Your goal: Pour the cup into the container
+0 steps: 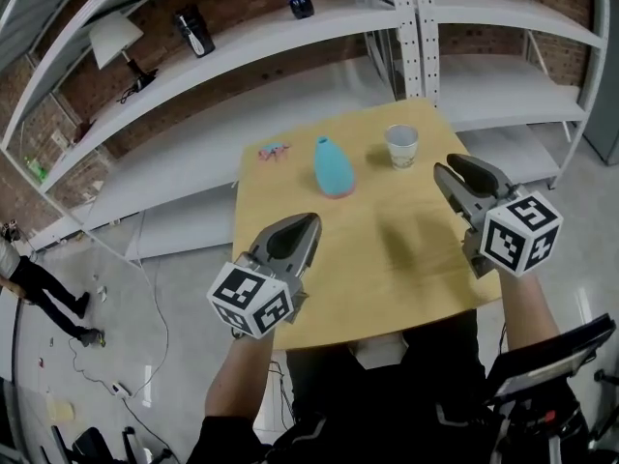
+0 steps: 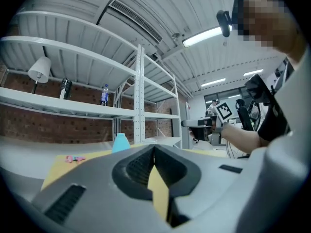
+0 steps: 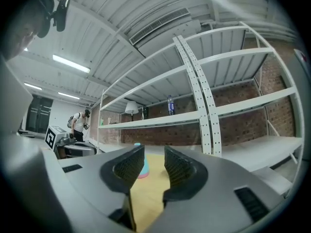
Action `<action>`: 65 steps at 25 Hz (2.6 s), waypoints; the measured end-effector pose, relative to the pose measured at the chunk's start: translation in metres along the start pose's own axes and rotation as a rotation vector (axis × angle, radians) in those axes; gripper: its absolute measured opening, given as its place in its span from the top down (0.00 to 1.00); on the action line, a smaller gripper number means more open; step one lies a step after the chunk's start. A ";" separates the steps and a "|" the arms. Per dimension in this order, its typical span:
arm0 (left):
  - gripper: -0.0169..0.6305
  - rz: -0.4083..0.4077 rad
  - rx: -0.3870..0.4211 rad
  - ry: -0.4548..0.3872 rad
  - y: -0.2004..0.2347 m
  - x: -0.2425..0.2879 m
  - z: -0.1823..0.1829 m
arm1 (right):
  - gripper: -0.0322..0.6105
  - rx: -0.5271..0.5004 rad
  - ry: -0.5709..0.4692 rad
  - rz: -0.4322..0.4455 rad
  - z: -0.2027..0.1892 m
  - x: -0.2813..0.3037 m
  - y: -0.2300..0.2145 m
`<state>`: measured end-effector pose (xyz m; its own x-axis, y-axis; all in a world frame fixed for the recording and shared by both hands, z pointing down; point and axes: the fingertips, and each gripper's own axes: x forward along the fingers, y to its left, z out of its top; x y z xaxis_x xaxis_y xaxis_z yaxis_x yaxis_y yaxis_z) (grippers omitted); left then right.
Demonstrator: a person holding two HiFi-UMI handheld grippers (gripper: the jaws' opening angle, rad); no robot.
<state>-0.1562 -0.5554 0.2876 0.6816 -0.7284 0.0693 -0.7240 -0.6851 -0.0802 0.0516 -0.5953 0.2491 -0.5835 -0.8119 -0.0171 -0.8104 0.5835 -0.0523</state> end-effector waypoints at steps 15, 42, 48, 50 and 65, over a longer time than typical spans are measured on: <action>0.97 -0.156 -0.041 0.034 0.024 0.054 -0.036 | 0.43 -0.009 0.237 0.005 -0.059 0.098 -0.054; 0.97 -0.209 -0.064 0.070 0.021 0.063 -0.057 | 0.38 -0.003 0.375 -0.009 -0.116 0.170 -0.071; 0.97 -0.213 -0.058 0.067 0.020 0.062 -0.058 | 0.44 -0.005 0.369 -0.021 -0.116 0.176 -0.067; 0.97 -0.213 -0.058 0.066 0.020 0.061 -0.058 | 0.45 -0.008 0.369 -0.029 -0.116 0.175 -0.066; 0.97 -0.213 -0.058 0.066 0.020 0.061 -0.058 | 0.46 -0.033 0.396 -0.023 -0.119 0.172 -0.058</action>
<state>-0.1355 -0.6141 0.3478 0.8127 -0.5648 0.1432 -0.5707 -0.8212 0.0002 -0.0078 -0.7670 0.3679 -0.5354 -0.7592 0.3700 -0.8208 0.5711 -0.0159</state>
